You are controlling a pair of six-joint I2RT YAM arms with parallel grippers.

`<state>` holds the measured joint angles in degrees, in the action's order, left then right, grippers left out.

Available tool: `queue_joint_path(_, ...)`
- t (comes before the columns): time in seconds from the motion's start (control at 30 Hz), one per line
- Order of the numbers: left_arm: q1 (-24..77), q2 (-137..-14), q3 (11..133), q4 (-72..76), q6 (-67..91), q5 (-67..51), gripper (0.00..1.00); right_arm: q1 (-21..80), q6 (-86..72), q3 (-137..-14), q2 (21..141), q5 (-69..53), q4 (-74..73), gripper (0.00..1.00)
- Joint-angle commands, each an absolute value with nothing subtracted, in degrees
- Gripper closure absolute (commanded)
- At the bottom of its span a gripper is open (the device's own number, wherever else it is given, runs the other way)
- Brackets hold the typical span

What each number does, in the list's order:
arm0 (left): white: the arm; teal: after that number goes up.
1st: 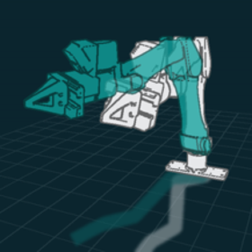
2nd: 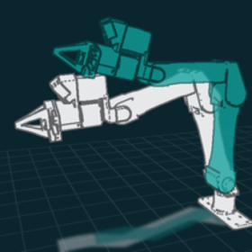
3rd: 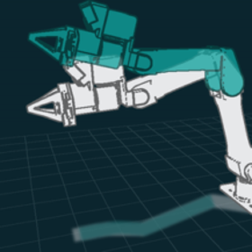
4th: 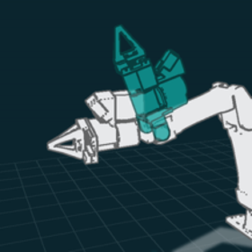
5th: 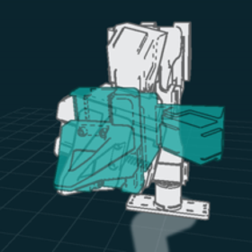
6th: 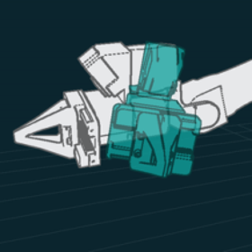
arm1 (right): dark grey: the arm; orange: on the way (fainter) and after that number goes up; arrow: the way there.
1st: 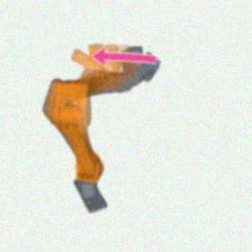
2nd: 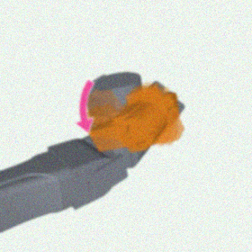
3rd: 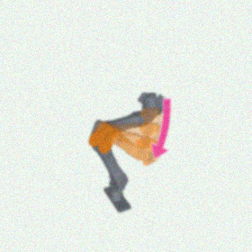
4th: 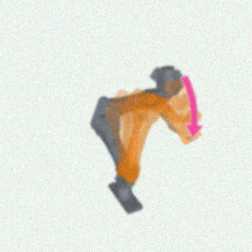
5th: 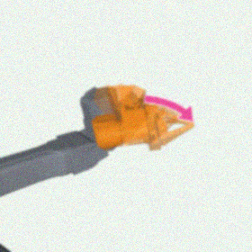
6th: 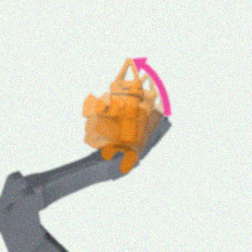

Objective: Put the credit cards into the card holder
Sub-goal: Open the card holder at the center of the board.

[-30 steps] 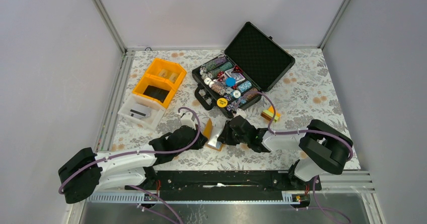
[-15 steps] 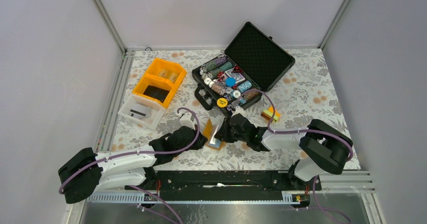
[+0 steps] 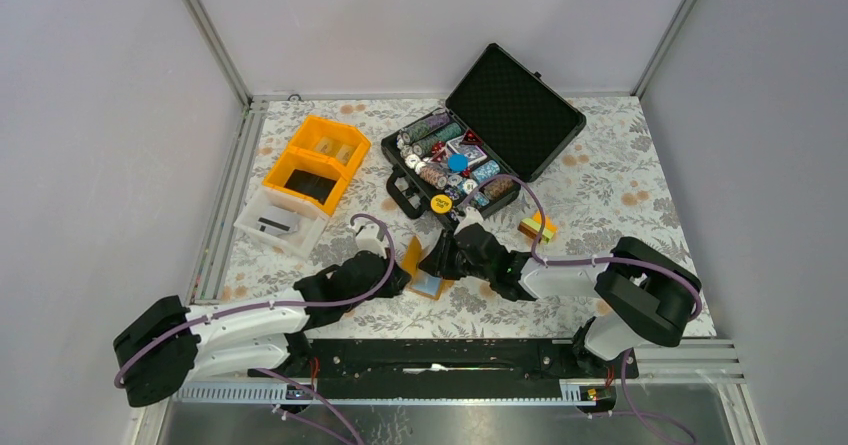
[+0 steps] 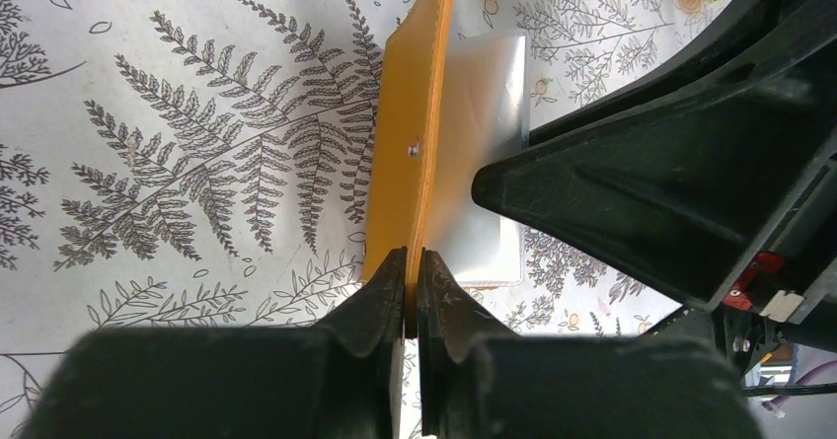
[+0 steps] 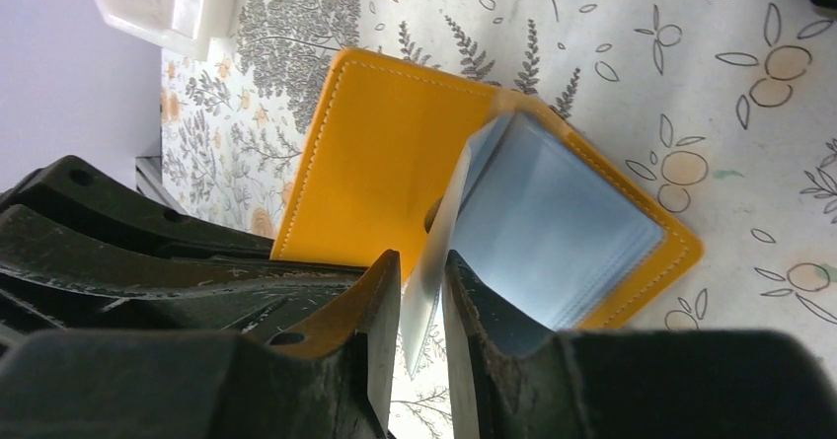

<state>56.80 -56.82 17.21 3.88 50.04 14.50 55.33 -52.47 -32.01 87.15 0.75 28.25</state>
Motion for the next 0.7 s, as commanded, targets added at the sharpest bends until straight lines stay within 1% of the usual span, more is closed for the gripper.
queue_joint_path(0.0, 56.99, -55.25, 16.55, 2.70, 49.04, 14.94, 0.88, 54.84, -51.61, -33.10, 85.64, 0.18, 32.35, 0.71)
queue_joint_path(0.13, 56.95, -53.86, 16.22, 3.68, 46.58, 13.88, 0.73, 54.84, -51.72, -33.43, 86.25, 0.12, 33.03, 0.71)
queue_joint_path(0.27, 56.97, -53.40, 16.90, 3.94, 44.23, 12.74, 0.64, 54.84, -51.96, -34.02, 86.99, 0.18, 32.94, 0.76)
queue_joint_path(0.47, 57.00, -52.24, 16.83, 7.29, 40.31, 9.65, 0.48, 54.84, -52.21, -36.39, 87.02, 0.57, 29.65, 0.77)
queue_joint_path(0.67, 57.06, -51.74, 17.92, 7.79, 36.76, 7.57, 0.42, 54.84, -51.71, -38.72, 88.10, 0.83, 28.25, 0.77)
